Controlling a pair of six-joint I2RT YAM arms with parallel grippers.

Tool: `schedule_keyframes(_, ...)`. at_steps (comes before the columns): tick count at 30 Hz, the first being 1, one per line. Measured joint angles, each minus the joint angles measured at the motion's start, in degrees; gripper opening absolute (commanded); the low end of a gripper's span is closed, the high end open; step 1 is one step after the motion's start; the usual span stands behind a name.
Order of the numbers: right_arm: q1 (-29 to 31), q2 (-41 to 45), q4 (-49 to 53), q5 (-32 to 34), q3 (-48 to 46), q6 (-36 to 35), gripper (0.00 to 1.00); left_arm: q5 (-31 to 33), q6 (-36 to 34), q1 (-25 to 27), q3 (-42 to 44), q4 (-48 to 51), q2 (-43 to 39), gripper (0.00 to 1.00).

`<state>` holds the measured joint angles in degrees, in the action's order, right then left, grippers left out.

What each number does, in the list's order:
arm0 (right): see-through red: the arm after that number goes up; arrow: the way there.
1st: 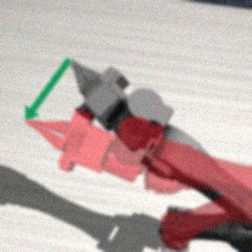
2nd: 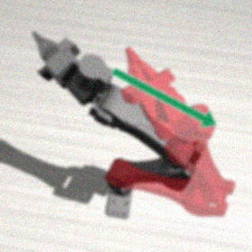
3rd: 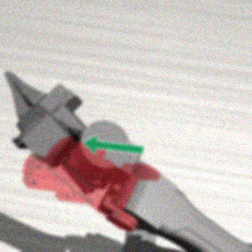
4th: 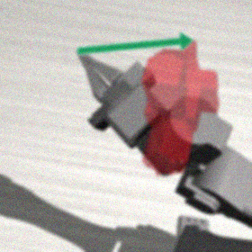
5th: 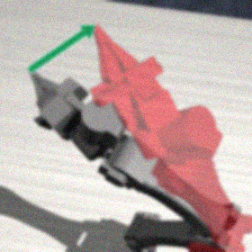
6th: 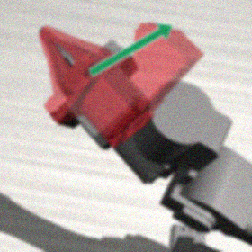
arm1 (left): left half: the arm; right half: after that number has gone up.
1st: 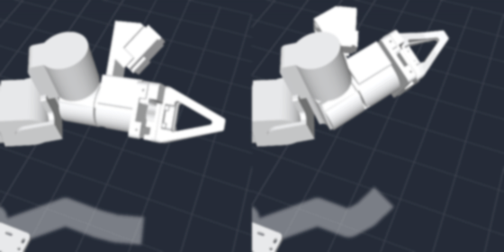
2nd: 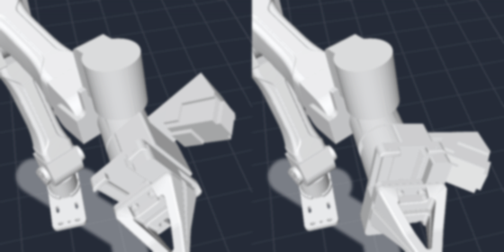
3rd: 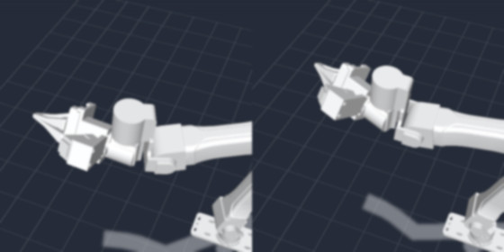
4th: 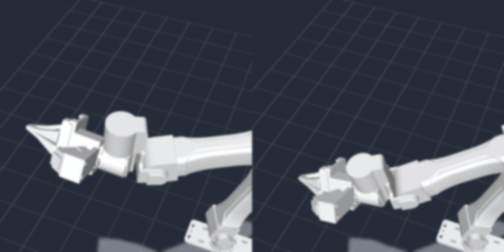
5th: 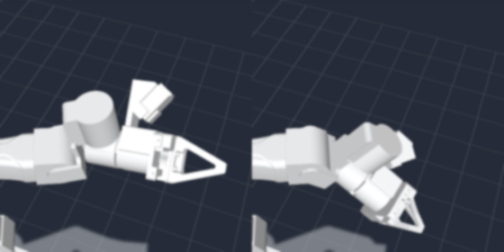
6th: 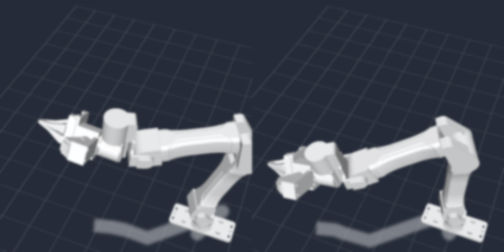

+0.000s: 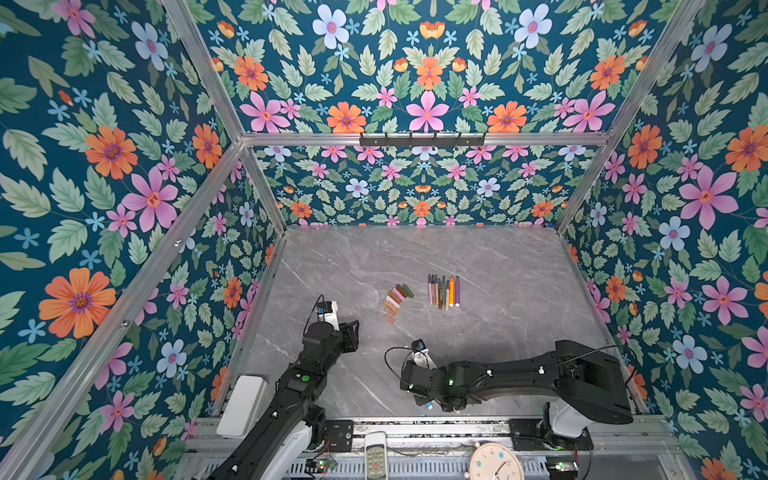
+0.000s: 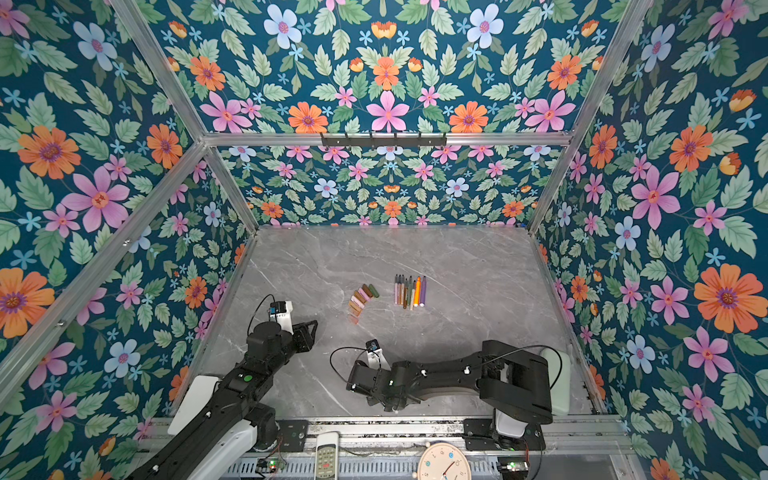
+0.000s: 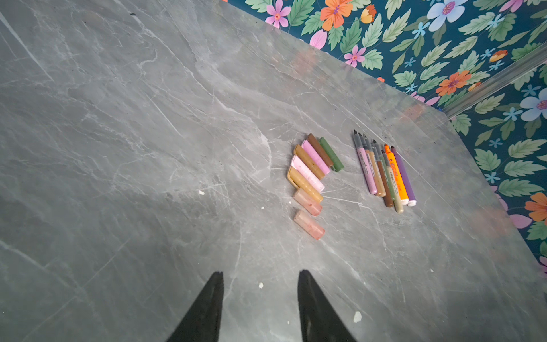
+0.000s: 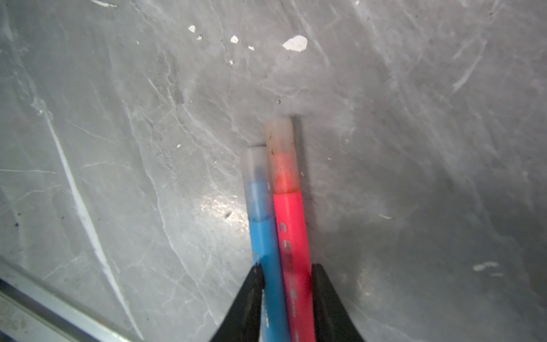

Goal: Open the pen caps
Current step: 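Move the right gripper to the red marker beside the blue marker, then close the right gripper on the red marker's body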

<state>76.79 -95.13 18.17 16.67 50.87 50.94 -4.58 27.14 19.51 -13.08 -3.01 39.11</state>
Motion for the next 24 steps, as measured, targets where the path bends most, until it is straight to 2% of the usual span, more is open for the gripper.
schedule_keyframes(2,0.00,1.53,0.76,-0.55,-0.98,0.15,0.42,0.00,0.00,0.00,-0.02,-0.04,0.00,0.44)
schedule_keyframes(5,-0.02,3.54,1.20,-0.72,-1.97,0.37,0.44,0.00,0.00,0.00,-0.02,-0.07,0.09,0.44)
schedule_keyframes(14,0.00,6.80,1.31,-0.61,-4.09,1.36,0.34,0.00,0.00,0.00,-0.02,-0.13,0.39,0.44)
schedule_keyframes(24,0.04,1.79,-0.72,0.50,-4.90,3.28,0.32,0.00,0.00,0.00,-0.17,-0.22,1.20,0.44)
